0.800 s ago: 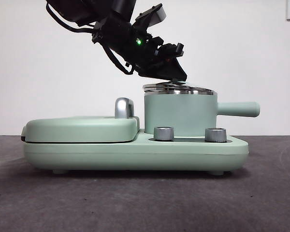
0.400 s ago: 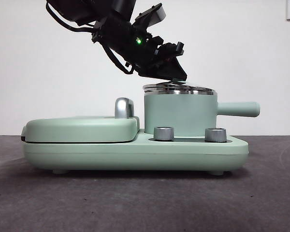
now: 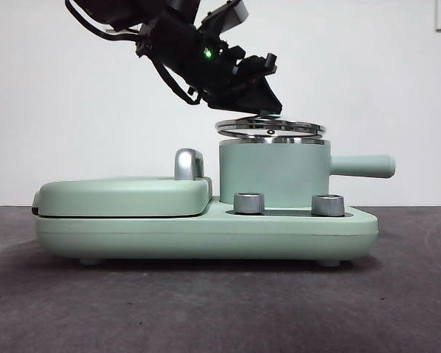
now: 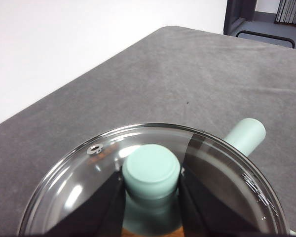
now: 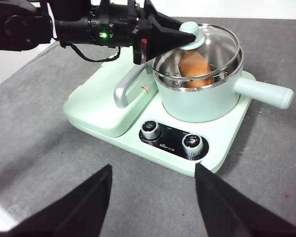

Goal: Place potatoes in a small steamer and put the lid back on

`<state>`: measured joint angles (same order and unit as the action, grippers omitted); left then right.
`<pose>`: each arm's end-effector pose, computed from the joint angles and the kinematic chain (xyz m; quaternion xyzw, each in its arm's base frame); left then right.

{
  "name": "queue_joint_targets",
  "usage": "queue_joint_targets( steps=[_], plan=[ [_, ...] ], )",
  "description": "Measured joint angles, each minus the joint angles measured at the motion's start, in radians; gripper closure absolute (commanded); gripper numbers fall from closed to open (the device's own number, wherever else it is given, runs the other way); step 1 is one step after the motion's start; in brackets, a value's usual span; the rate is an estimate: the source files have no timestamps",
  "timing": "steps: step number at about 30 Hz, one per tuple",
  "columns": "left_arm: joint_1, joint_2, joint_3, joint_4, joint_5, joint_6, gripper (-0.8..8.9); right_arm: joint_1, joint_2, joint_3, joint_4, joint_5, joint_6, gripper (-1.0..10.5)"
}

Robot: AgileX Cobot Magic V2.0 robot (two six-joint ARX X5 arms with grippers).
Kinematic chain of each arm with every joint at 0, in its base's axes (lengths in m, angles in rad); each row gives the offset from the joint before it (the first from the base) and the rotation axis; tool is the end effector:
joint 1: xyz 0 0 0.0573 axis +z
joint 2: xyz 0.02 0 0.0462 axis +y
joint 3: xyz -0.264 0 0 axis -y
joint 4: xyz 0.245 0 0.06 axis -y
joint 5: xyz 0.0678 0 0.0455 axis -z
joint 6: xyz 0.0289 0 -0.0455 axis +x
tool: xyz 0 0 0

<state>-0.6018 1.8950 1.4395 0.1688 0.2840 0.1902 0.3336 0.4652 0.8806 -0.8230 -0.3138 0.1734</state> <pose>0.3599 -0.2570 0.2728 0.1074 0.1001 -0.4356 0.8881 0.0646 0.0318 0.3379 0.0784 0.2286 0.2928 0.9251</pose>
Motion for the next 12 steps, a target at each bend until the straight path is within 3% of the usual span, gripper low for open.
queue_joint_targets(
  steps=[12],
  plan=[
    [0.005,-0.002,0.000,0.003,0.066,-0.011,8.00,0.000,0.000,0.000,0.000,0.004,0.000,6.9]
  ],
)
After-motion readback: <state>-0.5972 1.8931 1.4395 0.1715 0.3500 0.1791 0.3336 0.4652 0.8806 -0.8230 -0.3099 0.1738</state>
